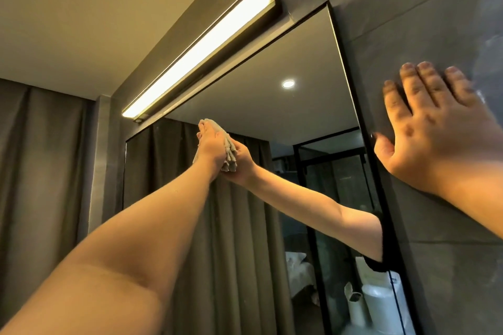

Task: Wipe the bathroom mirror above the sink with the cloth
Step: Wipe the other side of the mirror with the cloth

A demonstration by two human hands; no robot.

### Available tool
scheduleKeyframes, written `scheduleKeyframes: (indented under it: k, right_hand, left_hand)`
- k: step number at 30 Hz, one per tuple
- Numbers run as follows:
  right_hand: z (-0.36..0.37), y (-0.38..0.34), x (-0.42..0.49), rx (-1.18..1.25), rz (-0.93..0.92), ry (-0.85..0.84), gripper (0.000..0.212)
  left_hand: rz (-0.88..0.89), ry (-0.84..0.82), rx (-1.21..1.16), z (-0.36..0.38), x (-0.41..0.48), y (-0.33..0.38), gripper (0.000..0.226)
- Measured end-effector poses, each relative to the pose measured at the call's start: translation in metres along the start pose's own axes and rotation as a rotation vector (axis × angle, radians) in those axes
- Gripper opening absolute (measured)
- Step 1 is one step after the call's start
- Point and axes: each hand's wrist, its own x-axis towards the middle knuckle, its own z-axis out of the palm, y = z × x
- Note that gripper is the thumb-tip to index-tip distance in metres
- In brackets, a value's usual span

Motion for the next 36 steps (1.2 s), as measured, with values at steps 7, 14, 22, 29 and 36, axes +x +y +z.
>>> scheduleKeyframes:
  k: [7,14,22,29,36]
  right_hand:
    - [-0.001,-0.002,0.0,0.018,0.015,-0.01,0.083]
    - [0.008,0.0,0.0,0.059,0.026,0.016,0.083]
    - [0.002,-0.001,0.0,0.031,0.025,-0.004,0.082]
    - [-0.001,-0.002,-0.001,-0.01,0.025,-0.024,0.083]
    - [-0.004,-0.001,-0.001,-0.026,0.019,-0.047,0.082]
  left_hand:
    - [0.415,-0.011,-0.121,0.026,-0.042,0.069,0.058]
    - [0.7,0.023,-0.089,0.037,-0.07,0.093,0.052]
    - [0.093,-0.058,-0.028,0.01,-0.012,0.019,0.058]
    - [-0.033,-0.087,-0.103,0.003,-0.005,0.05,0.06]
    - [0.46,-0.053,-0.061,0.034,-0.031,0.129,0.063]
